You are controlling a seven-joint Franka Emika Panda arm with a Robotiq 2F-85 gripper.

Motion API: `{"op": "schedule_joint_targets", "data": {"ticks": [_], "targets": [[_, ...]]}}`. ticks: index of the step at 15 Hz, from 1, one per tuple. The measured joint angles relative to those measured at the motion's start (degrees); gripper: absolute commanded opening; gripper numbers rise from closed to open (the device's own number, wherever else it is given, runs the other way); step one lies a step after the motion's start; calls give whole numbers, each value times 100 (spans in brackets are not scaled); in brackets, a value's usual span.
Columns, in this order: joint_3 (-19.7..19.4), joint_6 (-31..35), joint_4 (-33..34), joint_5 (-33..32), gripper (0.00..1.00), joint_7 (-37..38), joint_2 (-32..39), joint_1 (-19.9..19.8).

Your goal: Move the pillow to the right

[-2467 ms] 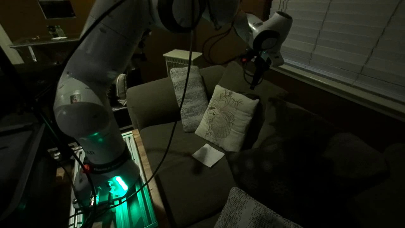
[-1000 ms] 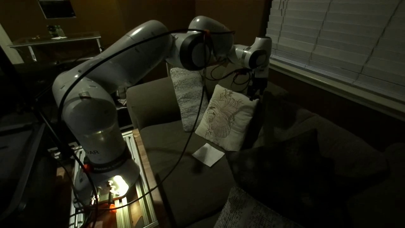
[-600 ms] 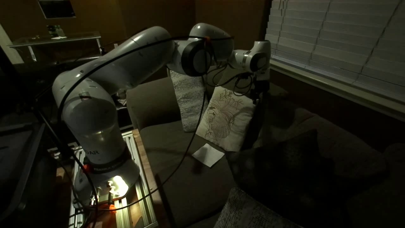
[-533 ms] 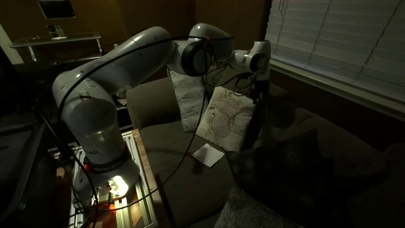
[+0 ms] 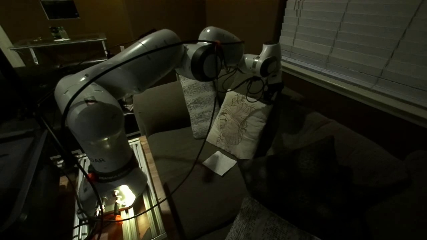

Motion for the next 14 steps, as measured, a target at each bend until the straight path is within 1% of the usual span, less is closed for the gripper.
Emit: {"op": "schedule_joint_targets", "data": {"ticks": [2, 6, 8, 14], "targets": [[159, 70, 5, 56, 100, 38, -1, 24], [502, 52, 7, 384, 100, 84, 2, -38], [557, -79, 7, 500, 100, 180, 4, -77], [561, -404, 6, 614, 100, 635, 34, -187]]}}
